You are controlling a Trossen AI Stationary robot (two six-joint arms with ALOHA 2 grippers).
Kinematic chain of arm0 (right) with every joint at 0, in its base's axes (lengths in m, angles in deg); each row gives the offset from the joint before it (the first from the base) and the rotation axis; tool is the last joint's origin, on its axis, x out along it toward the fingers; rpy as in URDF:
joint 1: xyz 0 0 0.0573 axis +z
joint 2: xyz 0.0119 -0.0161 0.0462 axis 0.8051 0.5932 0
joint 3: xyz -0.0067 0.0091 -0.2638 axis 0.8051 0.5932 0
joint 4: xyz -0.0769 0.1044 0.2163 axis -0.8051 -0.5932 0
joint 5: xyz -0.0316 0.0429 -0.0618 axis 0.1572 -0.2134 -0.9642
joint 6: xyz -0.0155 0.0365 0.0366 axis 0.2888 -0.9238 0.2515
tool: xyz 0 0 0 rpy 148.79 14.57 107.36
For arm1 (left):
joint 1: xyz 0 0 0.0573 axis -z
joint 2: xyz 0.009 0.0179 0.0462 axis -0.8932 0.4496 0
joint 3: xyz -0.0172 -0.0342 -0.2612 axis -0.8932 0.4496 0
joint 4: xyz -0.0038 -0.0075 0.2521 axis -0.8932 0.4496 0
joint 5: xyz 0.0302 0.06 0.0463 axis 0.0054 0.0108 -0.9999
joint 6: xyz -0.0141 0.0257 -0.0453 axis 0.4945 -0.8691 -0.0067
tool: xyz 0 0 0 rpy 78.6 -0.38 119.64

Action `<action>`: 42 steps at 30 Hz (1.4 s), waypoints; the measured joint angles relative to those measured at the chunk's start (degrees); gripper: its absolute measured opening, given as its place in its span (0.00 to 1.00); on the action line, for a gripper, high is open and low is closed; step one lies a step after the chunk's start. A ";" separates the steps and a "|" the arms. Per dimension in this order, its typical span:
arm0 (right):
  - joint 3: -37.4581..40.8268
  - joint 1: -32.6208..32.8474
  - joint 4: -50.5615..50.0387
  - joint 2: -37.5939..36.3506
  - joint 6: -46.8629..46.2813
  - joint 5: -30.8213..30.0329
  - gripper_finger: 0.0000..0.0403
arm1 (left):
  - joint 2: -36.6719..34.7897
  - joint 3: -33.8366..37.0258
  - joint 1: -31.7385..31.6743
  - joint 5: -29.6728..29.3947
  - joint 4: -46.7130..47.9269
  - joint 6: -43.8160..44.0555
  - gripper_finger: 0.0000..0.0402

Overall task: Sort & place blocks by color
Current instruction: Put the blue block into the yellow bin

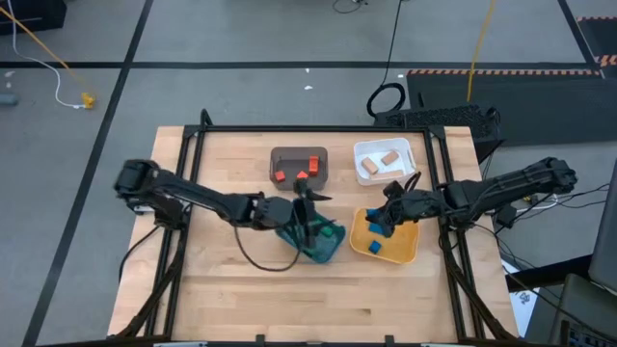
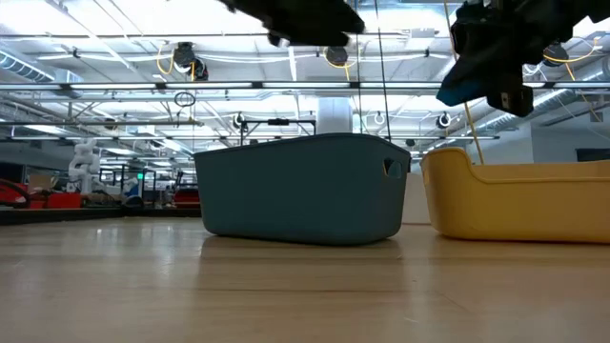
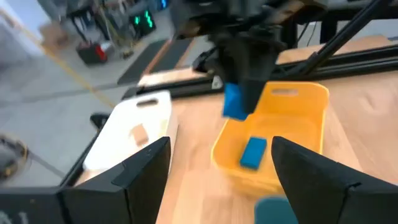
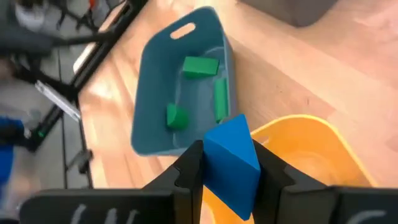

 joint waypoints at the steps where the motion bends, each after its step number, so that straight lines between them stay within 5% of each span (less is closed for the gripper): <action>1: 0.00 0.10 0.25 0.30 1.52 0.24 0.18 | -1.89 -0.02 0.00 -0.10 3.32 1.45 0.69; 11: 0.00 3.76 1.73 2.63 11.54 0.64 0.18 | -16.03 0.00 2.32 -0.29 27.98 15.14 0.66; 17: 0.52 6.61 2.22 3.46 13.63 -3.57 0.19 | -22.57 2.07 3.73 -6.01 35.87 22.55 0.65; 30: 17.59 8.66 28.60 3.45 10.48 -5.92 0.19 | -38.44 19.45 6.99 -13.93 34.73 38.55 0.65; 42: 27.39 8.66 47.08 3.43 12.51 -4.35 0.25 | -47.27 26.93 10.58 -16.65 29.01 37.89 0.64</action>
